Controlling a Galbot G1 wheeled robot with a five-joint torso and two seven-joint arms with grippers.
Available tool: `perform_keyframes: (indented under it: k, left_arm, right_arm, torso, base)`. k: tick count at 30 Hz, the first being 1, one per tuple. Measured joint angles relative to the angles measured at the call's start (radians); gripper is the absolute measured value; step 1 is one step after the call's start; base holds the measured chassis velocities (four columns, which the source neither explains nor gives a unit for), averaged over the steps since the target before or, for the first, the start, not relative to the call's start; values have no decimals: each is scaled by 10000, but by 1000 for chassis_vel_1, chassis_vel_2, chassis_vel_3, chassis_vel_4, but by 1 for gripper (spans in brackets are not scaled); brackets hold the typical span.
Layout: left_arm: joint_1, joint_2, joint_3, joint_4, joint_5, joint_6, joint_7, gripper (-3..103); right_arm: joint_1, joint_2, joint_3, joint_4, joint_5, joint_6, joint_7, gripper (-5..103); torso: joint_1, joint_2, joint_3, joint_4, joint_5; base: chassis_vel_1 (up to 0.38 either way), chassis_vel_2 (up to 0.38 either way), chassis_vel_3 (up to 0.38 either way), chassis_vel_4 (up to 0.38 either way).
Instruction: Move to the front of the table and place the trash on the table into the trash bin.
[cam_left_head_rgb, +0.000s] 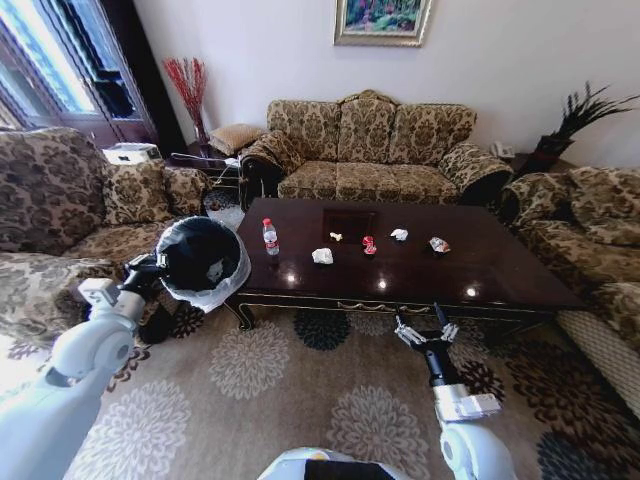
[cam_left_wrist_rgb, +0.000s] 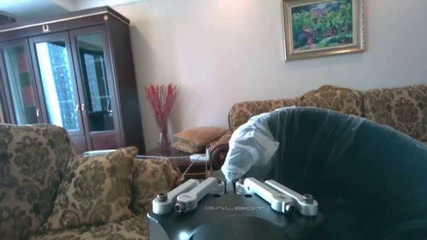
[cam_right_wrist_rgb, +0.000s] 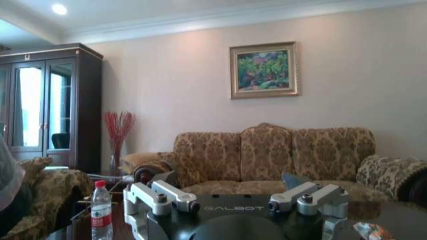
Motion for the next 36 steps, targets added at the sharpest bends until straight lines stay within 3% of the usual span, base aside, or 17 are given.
perform_keyframes:
  k: [21,36]
  left_arm:
    - [36,113,-353,-134,-33,-250,122,3]
    - [10,268,-513,-123,-78,-308,160,3]
  right_arm:
    - [-250,204,-22,-63,17,597,72,100]
    - [-254,264,-6,-273,114,993,-255,100]
  torso:
    - [16,-4,6,-4,3]
    - [-7,4,-2,3,-4]
  base:
    - [-184,193,191,-191]
    - [23,35,-38,-42]
